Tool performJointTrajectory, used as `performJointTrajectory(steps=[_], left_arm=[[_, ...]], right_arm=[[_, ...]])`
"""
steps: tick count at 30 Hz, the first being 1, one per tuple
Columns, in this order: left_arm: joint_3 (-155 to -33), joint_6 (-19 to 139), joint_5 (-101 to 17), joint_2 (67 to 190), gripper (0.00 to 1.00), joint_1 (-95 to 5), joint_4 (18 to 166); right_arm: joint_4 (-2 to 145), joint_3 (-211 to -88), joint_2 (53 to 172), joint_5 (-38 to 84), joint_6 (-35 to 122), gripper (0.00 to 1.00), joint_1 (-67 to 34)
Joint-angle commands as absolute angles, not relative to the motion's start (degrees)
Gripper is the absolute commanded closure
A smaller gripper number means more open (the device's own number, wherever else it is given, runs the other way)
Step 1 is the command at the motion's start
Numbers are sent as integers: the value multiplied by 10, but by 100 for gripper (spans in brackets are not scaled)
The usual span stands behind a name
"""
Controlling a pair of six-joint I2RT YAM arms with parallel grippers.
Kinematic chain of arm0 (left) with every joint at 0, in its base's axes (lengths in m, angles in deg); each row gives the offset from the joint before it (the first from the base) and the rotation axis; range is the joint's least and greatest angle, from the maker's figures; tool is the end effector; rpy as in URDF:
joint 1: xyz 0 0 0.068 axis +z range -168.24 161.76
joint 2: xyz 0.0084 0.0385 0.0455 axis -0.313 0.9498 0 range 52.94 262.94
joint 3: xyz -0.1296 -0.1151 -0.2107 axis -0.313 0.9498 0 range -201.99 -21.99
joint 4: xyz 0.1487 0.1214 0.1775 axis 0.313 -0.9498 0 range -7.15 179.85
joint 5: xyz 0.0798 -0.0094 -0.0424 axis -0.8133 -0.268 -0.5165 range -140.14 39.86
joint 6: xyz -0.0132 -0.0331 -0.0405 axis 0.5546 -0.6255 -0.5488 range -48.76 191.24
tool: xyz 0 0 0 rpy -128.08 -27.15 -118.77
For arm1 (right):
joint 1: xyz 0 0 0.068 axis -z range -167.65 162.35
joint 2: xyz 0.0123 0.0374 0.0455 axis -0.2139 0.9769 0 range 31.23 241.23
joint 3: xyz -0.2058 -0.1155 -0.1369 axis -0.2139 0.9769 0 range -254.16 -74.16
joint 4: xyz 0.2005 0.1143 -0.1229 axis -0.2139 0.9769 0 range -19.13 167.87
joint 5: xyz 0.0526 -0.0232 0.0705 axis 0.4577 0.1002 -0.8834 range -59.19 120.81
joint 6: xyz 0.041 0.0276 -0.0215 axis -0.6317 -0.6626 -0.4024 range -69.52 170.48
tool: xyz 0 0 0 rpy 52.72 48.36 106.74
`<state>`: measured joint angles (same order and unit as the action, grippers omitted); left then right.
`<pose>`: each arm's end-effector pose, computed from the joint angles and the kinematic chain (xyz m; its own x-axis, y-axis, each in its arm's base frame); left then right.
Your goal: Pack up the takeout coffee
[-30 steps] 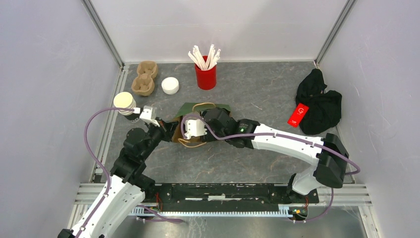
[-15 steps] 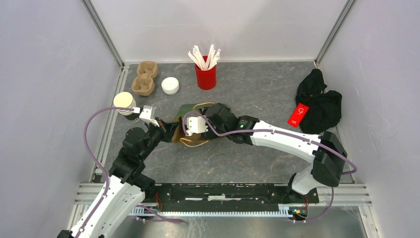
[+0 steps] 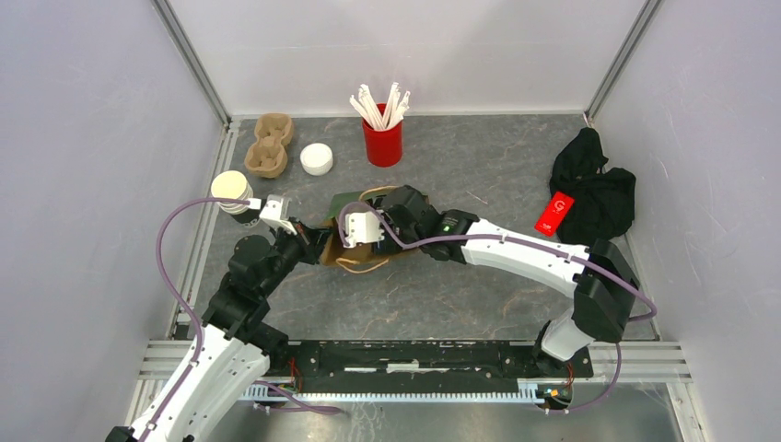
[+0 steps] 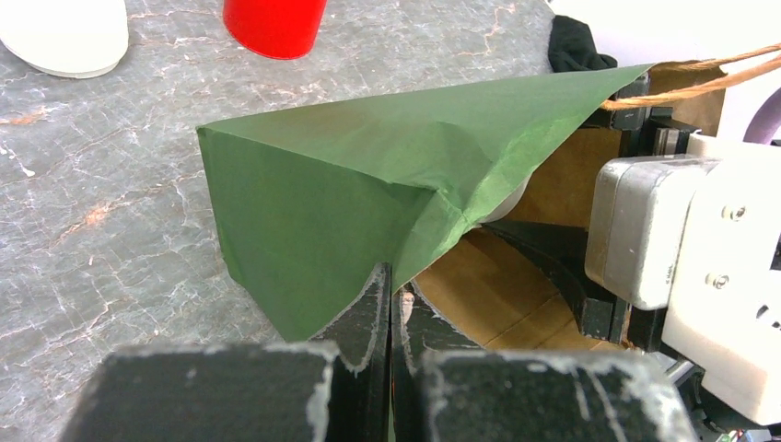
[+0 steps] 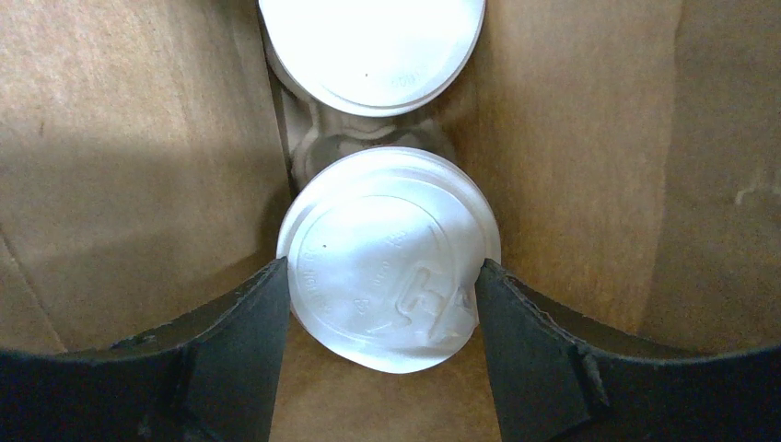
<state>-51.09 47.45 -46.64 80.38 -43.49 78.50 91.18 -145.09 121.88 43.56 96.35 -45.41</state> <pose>0.1228 -0.0602 0.2838 -0.3331 -0.2880 -0.8978 0.3780 0.8316 -0.4070 0.1972 0.2979 0.2815 0.2885 -0.8549 -0.4312 -0.7580 0.0712 -0.6484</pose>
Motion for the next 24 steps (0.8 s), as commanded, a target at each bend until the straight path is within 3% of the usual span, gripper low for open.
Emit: performJointTrajectory(steps=[1,24], left_arm=[[-534,445,-461,805,98,-437,765],[-536,446,-478,794,98,-437,743]], right_arm=[[884,-1471,1206,409,947,57,-444],[843,-1427,1187,401,934,58,-436]])
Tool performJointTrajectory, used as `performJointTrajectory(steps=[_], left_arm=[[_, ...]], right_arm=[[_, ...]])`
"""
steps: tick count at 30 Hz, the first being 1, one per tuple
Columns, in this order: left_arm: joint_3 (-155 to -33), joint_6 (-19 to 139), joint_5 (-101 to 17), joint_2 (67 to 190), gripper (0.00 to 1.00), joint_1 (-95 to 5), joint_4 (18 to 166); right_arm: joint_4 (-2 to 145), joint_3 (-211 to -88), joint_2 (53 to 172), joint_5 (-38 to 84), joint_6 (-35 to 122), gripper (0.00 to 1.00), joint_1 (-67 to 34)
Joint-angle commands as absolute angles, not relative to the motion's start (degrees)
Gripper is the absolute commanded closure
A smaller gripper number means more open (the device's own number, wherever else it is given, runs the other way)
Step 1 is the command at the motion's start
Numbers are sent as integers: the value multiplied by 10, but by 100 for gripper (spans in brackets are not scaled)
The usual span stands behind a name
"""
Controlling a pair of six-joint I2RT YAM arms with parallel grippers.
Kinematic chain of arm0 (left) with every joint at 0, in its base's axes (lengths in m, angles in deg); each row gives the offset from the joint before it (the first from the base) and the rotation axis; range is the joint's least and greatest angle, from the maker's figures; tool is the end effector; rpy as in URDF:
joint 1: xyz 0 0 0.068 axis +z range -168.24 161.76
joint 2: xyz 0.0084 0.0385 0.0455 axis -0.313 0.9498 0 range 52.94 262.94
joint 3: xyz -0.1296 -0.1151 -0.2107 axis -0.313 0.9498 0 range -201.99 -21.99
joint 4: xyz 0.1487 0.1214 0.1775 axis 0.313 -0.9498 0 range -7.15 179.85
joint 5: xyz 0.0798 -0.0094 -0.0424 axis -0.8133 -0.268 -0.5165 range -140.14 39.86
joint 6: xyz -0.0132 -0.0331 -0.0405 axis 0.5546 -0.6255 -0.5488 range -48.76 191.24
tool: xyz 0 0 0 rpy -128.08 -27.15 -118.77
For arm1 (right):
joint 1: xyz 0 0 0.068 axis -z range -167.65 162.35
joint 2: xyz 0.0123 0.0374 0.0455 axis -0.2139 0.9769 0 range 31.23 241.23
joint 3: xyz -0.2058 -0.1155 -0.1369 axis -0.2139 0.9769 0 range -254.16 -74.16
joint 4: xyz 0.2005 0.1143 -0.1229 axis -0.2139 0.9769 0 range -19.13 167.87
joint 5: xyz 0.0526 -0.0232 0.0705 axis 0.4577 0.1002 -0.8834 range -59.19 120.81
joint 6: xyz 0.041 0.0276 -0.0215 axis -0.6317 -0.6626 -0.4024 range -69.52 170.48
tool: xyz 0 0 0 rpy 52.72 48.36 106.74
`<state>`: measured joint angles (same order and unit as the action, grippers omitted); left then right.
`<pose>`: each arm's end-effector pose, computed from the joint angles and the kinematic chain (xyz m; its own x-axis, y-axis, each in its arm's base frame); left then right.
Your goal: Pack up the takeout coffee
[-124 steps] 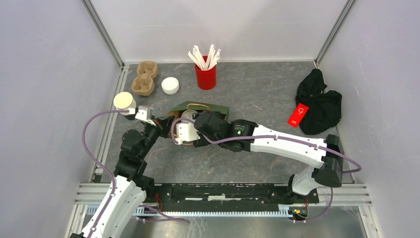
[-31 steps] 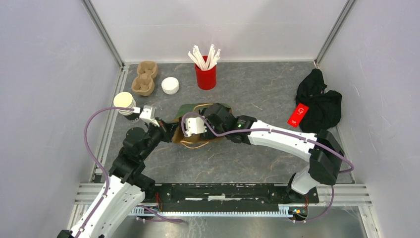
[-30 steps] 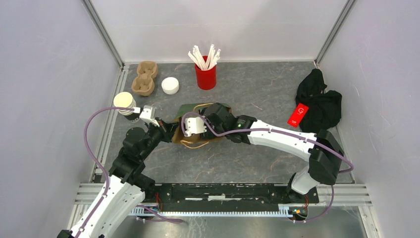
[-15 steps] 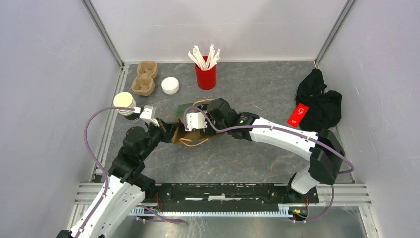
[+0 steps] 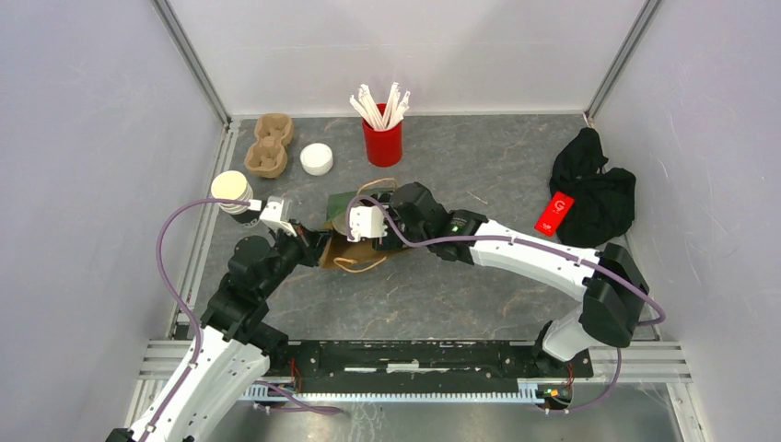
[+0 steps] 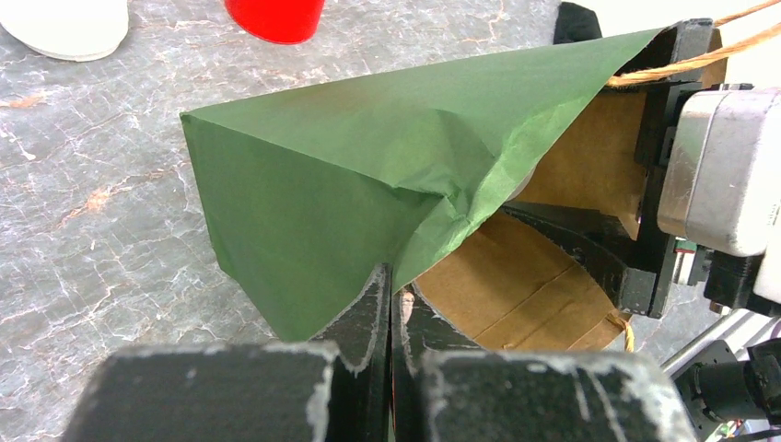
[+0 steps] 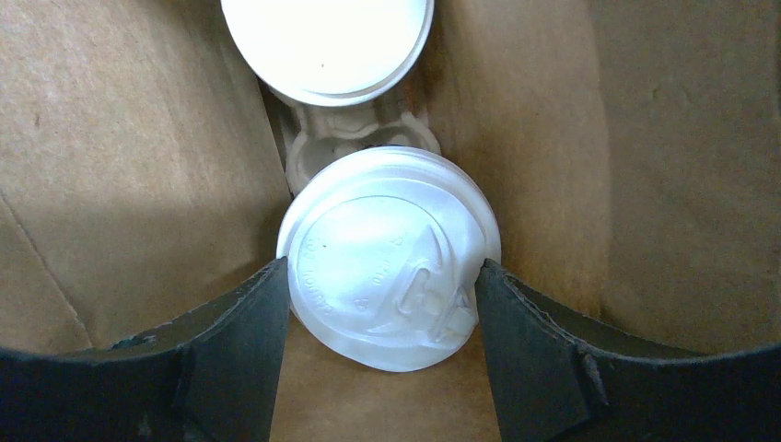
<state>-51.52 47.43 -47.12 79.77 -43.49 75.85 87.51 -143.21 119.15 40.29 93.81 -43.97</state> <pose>0.1201 -0.0586 0.2827 -0.3531 -0.2791 -0.8930 0.3609 0.8399 -0.4053 0.1993 0.2884 0.2916 0.2779 -0.8035 -0.5264 -0.7641 0.1472 -0.6281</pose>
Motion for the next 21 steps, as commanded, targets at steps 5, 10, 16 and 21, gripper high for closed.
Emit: performJointTrajectory(steps=[5,10,16,21], left_arm=[[-539,443,-473,798,98,-437,743],[-540,447,-479,803,98,-438,747],[-531,448,-491,808,98,-437,766],[-536,444,-496,815,98,-437,763]], right_arm=[[853,-1454,1210,399,940,58,-436],[941,-1533,1227,383,934,58,-437],[1022,-1576,1234,395,921,58,-458],[1033,-1579,1235,418,925,58,-484]])
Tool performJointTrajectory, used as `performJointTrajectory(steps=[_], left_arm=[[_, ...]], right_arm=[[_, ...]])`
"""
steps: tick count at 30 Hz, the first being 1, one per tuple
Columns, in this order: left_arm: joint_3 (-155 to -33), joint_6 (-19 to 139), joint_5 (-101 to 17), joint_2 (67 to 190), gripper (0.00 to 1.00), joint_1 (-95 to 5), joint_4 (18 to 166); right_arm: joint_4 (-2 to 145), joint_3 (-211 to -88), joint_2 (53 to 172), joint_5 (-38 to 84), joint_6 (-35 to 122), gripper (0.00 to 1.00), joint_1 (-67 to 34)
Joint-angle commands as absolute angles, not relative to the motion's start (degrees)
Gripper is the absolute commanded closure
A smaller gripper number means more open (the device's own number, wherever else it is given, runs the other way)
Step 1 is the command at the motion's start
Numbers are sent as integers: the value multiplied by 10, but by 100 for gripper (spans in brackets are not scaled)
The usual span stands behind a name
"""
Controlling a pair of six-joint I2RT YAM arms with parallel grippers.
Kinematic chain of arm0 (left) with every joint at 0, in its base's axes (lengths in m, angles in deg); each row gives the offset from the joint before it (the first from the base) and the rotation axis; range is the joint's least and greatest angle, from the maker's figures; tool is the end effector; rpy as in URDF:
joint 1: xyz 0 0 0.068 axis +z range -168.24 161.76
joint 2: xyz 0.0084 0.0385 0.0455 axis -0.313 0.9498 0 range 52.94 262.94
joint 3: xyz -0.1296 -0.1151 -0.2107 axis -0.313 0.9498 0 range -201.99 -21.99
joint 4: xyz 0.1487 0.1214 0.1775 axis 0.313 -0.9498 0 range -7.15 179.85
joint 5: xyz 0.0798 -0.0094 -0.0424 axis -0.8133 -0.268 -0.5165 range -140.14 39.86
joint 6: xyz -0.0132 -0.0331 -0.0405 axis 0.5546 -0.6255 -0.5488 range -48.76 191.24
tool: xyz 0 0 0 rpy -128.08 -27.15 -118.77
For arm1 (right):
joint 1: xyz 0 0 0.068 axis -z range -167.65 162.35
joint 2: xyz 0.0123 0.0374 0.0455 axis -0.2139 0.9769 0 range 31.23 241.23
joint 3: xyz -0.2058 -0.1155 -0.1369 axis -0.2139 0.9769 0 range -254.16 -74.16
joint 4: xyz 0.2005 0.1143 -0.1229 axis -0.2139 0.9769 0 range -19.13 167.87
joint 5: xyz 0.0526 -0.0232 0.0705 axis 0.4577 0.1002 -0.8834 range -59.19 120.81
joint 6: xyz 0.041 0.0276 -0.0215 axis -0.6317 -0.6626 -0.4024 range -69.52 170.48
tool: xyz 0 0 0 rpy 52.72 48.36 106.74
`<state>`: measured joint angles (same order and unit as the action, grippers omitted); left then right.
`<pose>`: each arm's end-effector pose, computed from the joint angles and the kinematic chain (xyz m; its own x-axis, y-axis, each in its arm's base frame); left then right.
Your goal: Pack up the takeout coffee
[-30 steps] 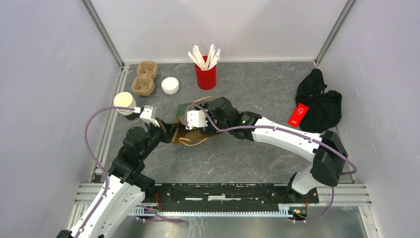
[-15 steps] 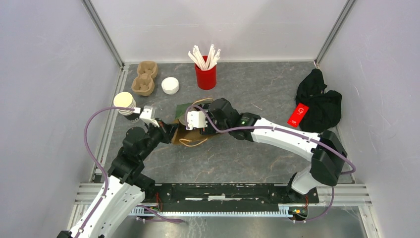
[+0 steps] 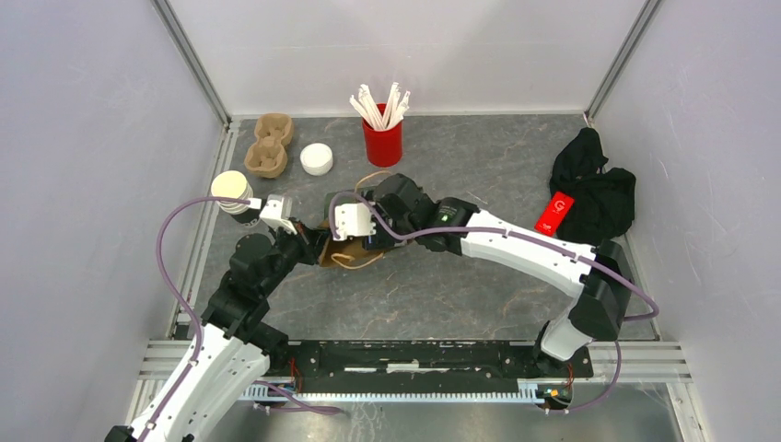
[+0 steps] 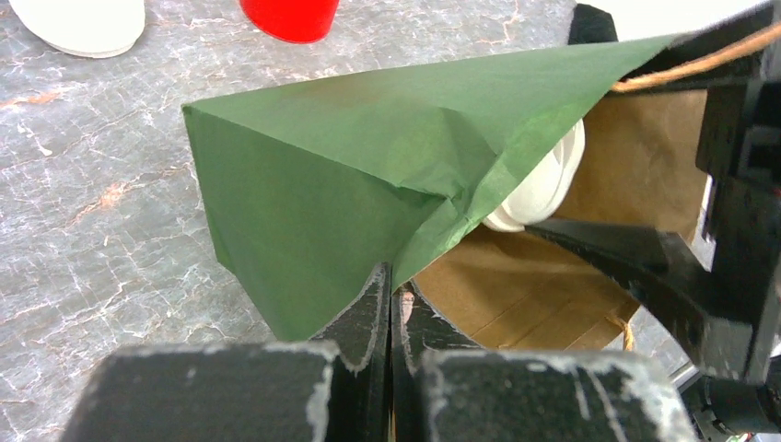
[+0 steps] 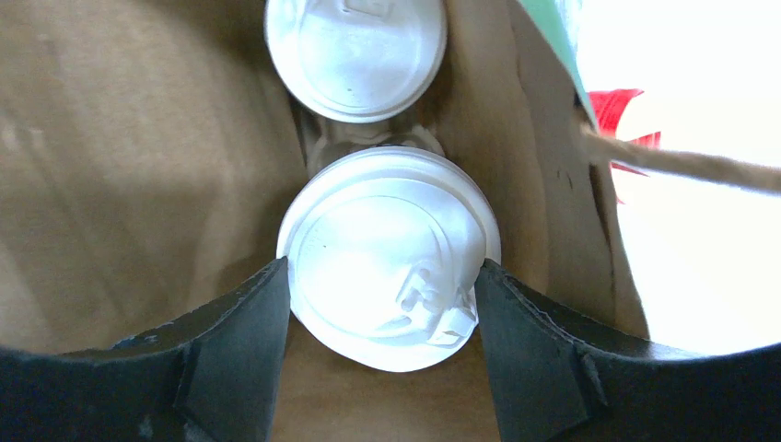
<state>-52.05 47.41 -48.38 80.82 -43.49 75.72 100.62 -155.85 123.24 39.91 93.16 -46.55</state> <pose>0.1229 -0.0591 0.2836 -0.3547 -0.2791 -0.8923 0.3392 0.8509 -0.4010 0.1932 0.3092 0.3223 0.2864 -0.8213 -0.4935 -0.8011 0.0774 -0.5936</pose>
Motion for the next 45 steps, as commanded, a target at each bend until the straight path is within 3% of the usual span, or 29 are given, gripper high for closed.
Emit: performJointTrajectory(steps=[1,15,45], left_arm=[[-537,444,-496,816,98,-437,763],[-537,447,-485,804,98,-437,746],[-546,443,-465,830,98,-437,761]], right_arm=[[1034,-1580,1236,421,928,58,-488],[978,-1573,1283,478,998,59,-492],[893,-1563,1316,403,1023,60,-446]])
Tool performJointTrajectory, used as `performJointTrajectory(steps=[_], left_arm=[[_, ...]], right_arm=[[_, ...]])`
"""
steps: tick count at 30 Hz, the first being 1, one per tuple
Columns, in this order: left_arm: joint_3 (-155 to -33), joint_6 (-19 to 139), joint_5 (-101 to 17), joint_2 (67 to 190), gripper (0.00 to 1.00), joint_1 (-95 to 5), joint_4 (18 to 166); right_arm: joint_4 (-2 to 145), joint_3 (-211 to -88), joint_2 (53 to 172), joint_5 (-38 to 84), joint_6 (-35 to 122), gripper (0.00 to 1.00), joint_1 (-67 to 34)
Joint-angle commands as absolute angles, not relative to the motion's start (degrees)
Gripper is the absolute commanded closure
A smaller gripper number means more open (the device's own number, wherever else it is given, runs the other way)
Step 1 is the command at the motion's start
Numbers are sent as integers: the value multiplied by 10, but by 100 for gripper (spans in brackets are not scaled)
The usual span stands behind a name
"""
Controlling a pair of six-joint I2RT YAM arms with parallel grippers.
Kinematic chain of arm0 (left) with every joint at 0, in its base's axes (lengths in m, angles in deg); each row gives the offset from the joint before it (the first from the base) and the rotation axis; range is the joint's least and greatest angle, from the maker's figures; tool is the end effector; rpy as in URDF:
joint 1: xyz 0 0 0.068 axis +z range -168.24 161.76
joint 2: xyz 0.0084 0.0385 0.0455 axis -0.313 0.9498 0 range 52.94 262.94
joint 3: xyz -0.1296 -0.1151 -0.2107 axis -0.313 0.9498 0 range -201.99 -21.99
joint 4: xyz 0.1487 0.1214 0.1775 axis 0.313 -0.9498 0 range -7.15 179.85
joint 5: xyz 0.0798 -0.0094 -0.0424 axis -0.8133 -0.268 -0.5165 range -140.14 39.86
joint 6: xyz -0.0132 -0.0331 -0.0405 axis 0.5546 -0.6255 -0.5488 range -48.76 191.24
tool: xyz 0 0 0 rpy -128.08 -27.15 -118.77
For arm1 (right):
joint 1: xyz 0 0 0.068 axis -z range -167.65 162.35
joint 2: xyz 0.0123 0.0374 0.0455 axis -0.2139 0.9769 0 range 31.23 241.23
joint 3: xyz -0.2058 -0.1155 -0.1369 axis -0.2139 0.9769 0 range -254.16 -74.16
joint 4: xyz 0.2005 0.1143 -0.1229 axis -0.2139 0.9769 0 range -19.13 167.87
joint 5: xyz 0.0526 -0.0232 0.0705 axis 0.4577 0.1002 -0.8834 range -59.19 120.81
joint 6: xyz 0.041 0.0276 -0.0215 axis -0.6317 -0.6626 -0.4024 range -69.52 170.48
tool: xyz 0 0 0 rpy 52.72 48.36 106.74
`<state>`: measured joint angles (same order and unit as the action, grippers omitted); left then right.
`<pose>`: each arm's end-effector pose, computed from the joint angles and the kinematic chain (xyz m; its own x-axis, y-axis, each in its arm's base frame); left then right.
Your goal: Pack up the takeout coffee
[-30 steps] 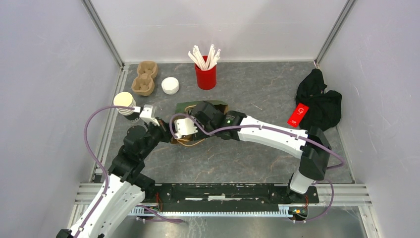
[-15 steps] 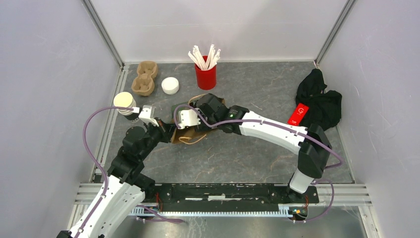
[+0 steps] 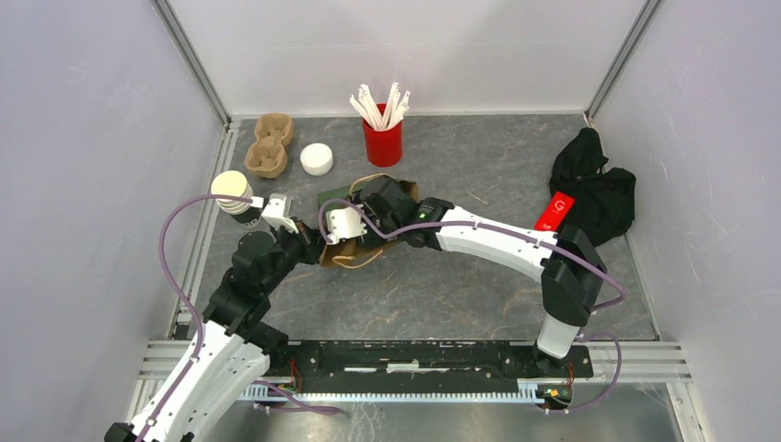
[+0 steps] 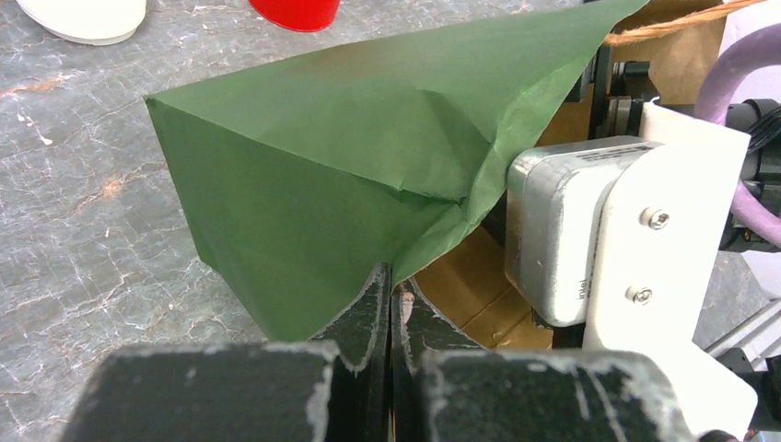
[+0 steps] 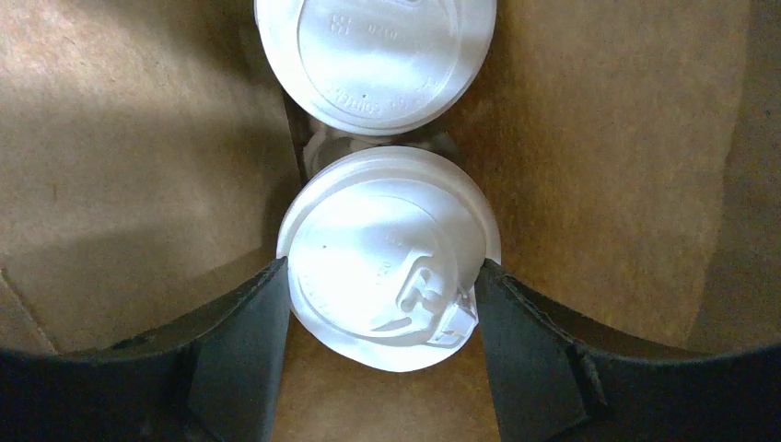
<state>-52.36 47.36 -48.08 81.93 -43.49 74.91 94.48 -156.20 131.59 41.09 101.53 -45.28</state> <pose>0.1252 -0.0604 0.2817 -0.3794 -0.2683 -0.8855 0.3329 0.8534 -0.4012 0.2196 0.3345 0.2804 0.3661 -0.8517 -0.3749 -0.7560 -0.0374 -0.6535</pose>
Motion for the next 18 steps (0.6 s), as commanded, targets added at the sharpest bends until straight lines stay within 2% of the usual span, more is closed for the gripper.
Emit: performJointTrajectory(steps=[1,18], left_arm=[[-546,443,-464,830,98,-437,761],[-581,430,-444,833,98,-437,712]], right_arm=[[886,-1557,1316,408,1025,60,-445],[874,-1537,1305,383,1005,60,-425]])
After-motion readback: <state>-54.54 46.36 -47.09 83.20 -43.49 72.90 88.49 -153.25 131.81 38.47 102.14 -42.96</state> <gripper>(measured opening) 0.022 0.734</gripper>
